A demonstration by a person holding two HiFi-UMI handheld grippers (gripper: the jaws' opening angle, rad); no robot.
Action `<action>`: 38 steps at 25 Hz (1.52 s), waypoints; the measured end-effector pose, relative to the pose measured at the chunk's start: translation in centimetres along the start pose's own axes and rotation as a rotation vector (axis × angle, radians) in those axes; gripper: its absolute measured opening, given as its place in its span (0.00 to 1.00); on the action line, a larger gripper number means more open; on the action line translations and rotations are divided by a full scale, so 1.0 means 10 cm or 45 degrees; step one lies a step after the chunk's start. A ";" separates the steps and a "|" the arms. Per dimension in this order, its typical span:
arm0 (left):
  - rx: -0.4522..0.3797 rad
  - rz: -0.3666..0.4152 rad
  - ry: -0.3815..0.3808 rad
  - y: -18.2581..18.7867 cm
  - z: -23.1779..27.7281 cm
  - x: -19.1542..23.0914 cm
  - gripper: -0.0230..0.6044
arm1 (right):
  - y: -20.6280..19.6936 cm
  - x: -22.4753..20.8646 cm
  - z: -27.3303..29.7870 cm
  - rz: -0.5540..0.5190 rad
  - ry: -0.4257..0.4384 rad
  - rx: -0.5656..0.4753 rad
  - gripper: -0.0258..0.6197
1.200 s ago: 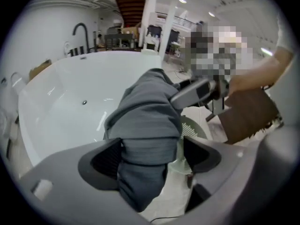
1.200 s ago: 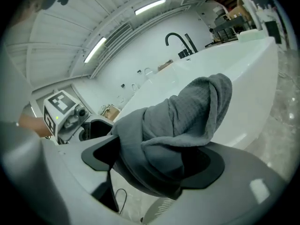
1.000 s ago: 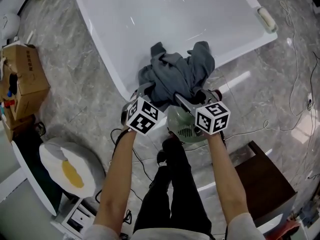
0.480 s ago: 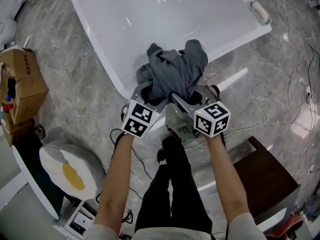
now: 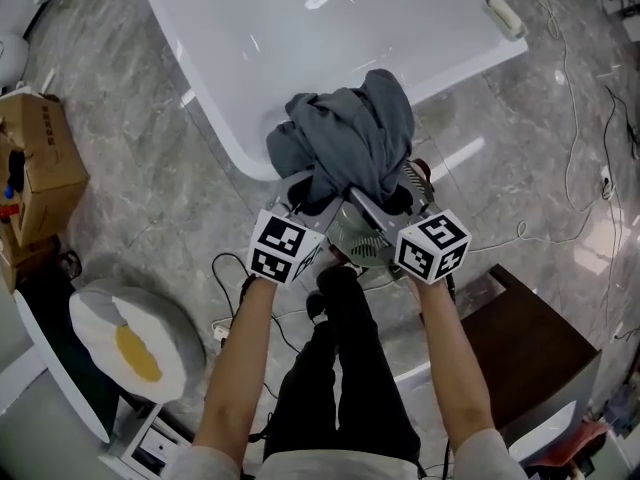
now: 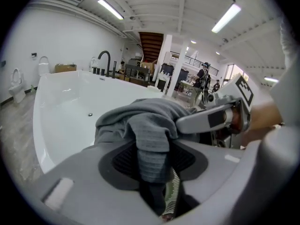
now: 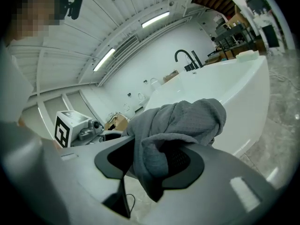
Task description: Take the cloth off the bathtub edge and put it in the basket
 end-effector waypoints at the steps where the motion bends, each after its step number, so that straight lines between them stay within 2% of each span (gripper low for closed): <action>1: -0.012 -0.002 -0.007 -0.01 -0.03 -0.05 0.40 | -0.02 0.04 -0.05 -0.006 -0.007 -0.006 0.30; 11: -0.029 0.033 -0.089 -0.26 -0.21 -0.50 0.39 | -0.43 0.33 -0.45 0.011 -0.067 -0.059 0.30; 22: -0.029 0.047 -0.225 -0.52 -0.20 -1.11 0.39 | -0.97 0.48 -0.99 0.072 -0.165 -0.097 0.30; 34: 0.059 0.009 -0.429 -0.83 0.08 -1.84 0.38 | -1.67 0.39 -1.58 0.195 -0.278 -0.112 0.30; 38: 0.126 -0.010 -0.450 -0.94 0.27 -1.95 0.38 | -1.87 0.25 -1.63 0.256 -0.317 -0.071 0.31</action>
Point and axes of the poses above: the fingertips, and each gripper's own axes: z forward along the fingers, x to its left, y out of its top, the point moved 8 cm from there along -z, backward along the fingers, and after that the axes turned 13 degrees about x, right-handed, at the moved point
